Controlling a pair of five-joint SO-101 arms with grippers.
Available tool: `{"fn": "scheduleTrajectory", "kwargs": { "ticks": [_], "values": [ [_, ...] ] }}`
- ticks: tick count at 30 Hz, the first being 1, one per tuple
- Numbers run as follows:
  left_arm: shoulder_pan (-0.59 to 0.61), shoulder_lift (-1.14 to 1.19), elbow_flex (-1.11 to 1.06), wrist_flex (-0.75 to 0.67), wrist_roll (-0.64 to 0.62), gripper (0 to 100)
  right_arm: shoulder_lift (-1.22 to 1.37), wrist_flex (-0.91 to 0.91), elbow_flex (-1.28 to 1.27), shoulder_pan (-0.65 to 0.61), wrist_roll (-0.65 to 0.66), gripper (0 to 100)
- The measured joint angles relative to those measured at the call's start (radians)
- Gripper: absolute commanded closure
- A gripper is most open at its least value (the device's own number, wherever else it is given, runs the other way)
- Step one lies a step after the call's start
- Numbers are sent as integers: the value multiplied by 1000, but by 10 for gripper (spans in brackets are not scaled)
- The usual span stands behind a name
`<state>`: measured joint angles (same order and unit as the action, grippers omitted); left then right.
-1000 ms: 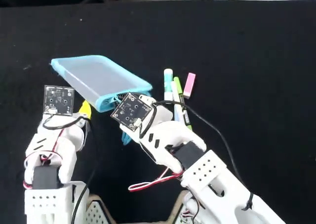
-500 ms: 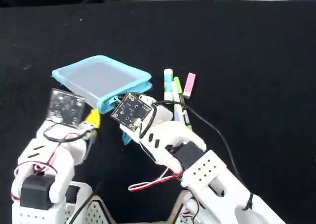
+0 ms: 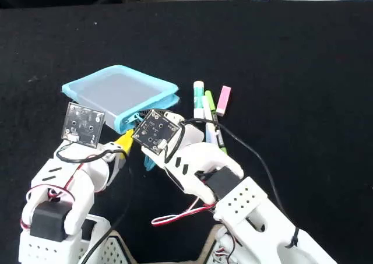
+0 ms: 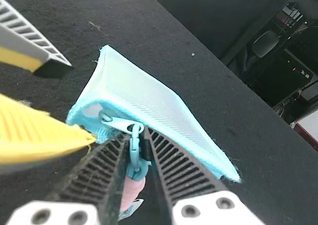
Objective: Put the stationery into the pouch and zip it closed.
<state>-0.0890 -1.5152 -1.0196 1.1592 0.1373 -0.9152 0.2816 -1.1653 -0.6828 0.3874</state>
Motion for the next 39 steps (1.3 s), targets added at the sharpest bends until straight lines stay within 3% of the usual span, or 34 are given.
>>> {"fn": "scheduleTrajectory", "kwargs": {
  "ticks": [8,14,17,20,31,39],
  "values": [
    [86,0,-114,-152,-5,782,0,0,-2,-2,0,988],
    [86,0,-118,-167,-5,785,0,0,-2,-2,0,988],
    [86,0,-118,-167,-5,843,0,0,-2,-2,0,988],
    [86,0,-118,-167,-5,973,0,0,-2,-2,0,988],
    [84,6,-120,-173,-3,970,-2,-5,-34,31,-3,988],
    [265,8,-75,-173,-40,970,-2,11,-31,176,-2,988]
  ]
}}
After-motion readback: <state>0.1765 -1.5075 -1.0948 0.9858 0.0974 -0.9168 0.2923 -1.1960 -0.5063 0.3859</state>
